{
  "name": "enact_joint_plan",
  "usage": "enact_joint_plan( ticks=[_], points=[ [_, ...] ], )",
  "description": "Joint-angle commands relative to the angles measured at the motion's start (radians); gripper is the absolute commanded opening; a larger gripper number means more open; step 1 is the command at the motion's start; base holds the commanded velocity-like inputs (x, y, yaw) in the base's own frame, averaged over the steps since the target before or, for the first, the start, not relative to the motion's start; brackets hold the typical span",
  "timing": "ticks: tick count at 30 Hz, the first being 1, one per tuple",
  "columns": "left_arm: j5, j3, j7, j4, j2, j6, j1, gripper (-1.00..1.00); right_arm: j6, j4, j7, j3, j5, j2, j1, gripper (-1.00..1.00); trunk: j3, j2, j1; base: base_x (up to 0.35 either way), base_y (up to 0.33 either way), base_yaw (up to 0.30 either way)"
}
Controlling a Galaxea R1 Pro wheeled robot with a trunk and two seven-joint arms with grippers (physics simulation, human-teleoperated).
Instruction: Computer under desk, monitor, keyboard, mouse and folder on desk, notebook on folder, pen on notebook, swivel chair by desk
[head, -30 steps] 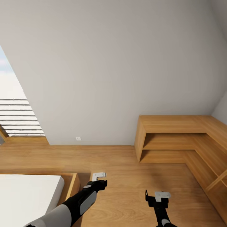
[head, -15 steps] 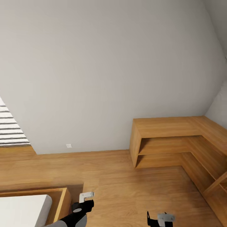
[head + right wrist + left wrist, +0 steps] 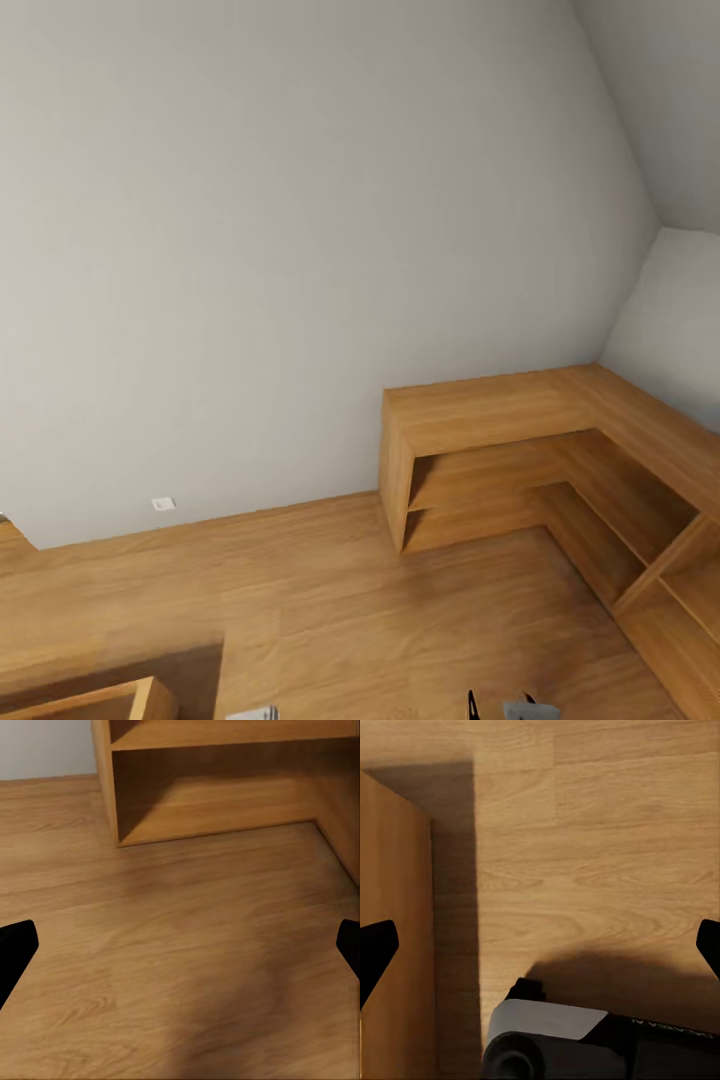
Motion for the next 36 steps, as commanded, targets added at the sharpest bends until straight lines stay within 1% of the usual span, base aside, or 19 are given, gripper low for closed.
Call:
enact_joint_plan(
  ticks=[1, 5, 7, 14, 19, 24, 36],
  points=[
    [0.006, -0.010, 0.004, 0.000, 0.003, -0.007, 0.011, 1.00, -0.008, 0.002, -0.005, -0.007, 0.011, 0.000, 0.004, 1.00, -0.001, -0.002, 0.001, 0.330, 0.000, -0.259],
    [0.005, -0.010, -0.001, 0.000, 0.015, -0.037, 0.047, 1.00, -0.026, 0.002, -0.005, -0.007, 0.012, 0.000, 0.022, 1.00, 0.003, -0.002, 0.001, 0.330, 0.000, -0.256],
    [0.004, -0.010, -0.016, 0.000, 0.020, -0.061, 0.066, 1.00, -0.032, 0.002, -0.005, -0.007, 0.012, 0.000, 0.029, 1.00, 0.005, -0.002, 0.001, 0.326, 0.000, -0.254],
    [0.006, -0.009, -0.049, 0.000, 0.027, -0.092, 0.083, 1.00, -0.039, 0.001, -0.005, -0.007, 0.012, -0.007, 0.036, 1.00, 0.012, -0.002, 0.001, 0.248, 0.000, -0.251],
    [0.009, -0.007, -0.056, 0.000, 0.031, -0.098, 0.086, 1.00, -0.040, 0.001, -0.005, -0.007, 0.010, -0.022, 0.037, 1.00, 0.018, -0.002, 0.001, 0.069, 0.000, -0.249],
    [0.010, -0.007, -0.058, 0.000, 0.032, -0.100, 0.087, 1.00, -0.041, 0.001, -0.005, -0.007, 0.009, -0.029, 0.037, 1.00, 0.023, -0.002, 0.001, 0.021, 0.000, -0.249],
    [0.010, -0.006, -0.058, 0.000, 0.034, -0.100, 0.087, 1.00, -0.040, 0.001, -0.005, -0.006, 0.011, -0.029, 0.037, 1.00, 0.037, -0.002, 0.001, 0.006, 0.000, -0.249]
  ],
)
